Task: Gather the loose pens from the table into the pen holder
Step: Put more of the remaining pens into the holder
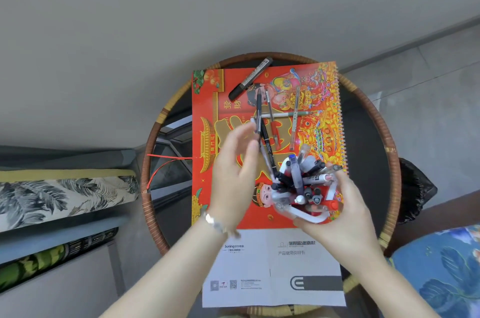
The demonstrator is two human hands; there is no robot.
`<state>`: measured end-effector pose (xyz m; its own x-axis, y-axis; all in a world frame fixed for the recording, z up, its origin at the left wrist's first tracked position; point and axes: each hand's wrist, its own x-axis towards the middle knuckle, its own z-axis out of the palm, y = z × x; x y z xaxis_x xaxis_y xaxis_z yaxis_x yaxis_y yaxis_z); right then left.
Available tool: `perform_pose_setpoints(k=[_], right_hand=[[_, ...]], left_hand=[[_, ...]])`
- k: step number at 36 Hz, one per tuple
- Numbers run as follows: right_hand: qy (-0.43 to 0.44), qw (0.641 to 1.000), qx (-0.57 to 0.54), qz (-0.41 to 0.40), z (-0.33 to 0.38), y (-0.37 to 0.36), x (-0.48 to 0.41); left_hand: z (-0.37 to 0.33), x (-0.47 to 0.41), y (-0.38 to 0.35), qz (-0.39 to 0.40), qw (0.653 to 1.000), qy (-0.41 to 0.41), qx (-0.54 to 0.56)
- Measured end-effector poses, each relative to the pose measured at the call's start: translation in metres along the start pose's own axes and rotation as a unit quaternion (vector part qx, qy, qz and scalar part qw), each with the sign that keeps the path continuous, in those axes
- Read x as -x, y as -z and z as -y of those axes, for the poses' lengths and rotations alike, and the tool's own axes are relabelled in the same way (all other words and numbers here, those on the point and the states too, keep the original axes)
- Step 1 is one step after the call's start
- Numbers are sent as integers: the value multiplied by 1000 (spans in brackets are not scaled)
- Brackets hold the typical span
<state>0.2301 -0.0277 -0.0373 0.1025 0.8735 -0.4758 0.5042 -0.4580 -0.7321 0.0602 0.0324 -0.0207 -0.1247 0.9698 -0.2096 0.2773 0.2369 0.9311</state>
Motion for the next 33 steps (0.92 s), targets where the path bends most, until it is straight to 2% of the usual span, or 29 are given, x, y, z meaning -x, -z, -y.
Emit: perform_pose_setpoints(k=[3, 9, 18, 24, 28, 30, 33], right_hand=[[1, 1000, -2, -21, 2, 8, -5], [-14, 999, -20, -31, 2, 25, -23], [-3, 1000, -6, -21, 5, 39, -35], [-22, 1000, 20, -11, -6, 30, -34], [-30, 999, 15, -1, -6, 27, -26], [-29, 999, 16, -1, -5, 26, -23], [-29, 999, 19, -5, -3, 24, -17]], left_hand=[[20, -41, -10, -24, 989, 124, -79], [54, -85, -37, 25, 944, 224, -241], [63, -82, -52, 51, 939, 204, -272], [71, -82, -58, 66, 915, 247, -314], [73, -82, -48, 69, 909, 285, -295], [71, -78, -36, 45, 917, 281, -278], [49, -62, -11, 20, 957, 228, -179]])
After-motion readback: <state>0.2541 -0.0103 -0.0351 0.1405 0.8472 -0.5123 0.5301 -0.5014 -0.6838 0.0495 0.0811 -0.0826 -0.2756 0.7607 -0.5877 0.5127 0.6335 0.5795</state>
